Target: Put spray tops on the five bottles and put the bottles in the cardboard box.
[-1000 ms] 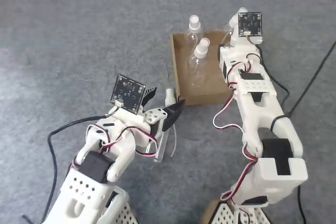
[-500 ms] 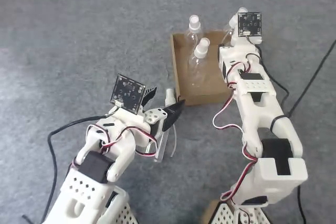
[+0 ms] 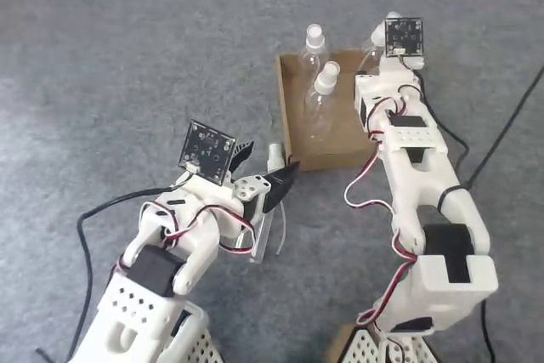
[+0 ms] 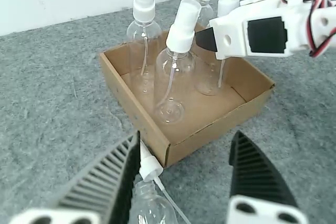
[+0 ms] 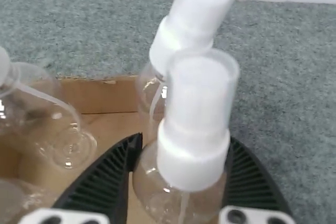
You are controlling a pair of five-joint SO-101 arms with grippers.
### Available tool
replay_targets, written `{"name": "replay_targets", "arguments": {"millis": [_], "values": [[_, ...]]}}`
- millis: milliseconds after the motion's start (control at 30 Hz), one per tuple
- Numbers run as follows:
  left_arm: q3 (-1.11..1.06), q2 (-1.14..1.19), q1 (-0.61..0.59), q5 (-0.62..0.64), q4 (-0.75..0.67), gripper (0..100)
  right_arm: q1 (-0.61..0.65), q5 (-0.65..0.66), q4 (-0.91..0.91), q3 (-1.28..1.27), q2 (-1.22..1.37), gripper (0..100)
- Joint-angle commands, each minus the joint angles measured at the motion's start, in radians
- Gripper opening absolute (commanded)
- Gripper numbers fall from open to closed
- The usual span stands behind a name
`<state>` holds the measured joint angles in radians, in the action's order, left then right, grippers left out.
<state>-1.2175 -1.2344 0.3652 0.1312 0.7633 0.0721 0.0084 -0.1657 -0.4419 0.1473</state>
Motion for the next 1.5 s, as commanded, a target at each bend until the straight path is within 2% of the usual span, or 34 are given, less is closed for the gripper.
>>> {"name": "replay_targets", "arguments": {"millis": [0,300,567,833,1233,1333,1467], "values": [[0.010,0.000,-0.002,-0.008,-0.025,26,0.013,0.041,-0.008,0.049,-0.008,16.8],[0.010,0.000,-0.002,-0.008,-0.026,26,0.028,0.043,-0.008,0.048,-0.008,30.7],[0.010,0.000,-0.002,-0.009,-0.026,26,0.022,0.043,-0.012,0.049,-0.050,31.2],[0.010,0.000,-0.002,-0.009,-0.026,26,0.030,0.037,-0.159,0.132,-0.214,31.3],[0.013,0.000,-0.009,-0.009,-0.026,26,0.042,0.035,-0.476,0.313,-0.433,31.2],[0.018,0.000,-0.028,-0.009,-0.026,26,0.114,0.035,-0.641,0.313,-0.493,31.1],[0.073,0.008,-0.133,-0.049,-0.005,26,0.262,0.034,-0.892,0.311,-0.550,31.1]]}}
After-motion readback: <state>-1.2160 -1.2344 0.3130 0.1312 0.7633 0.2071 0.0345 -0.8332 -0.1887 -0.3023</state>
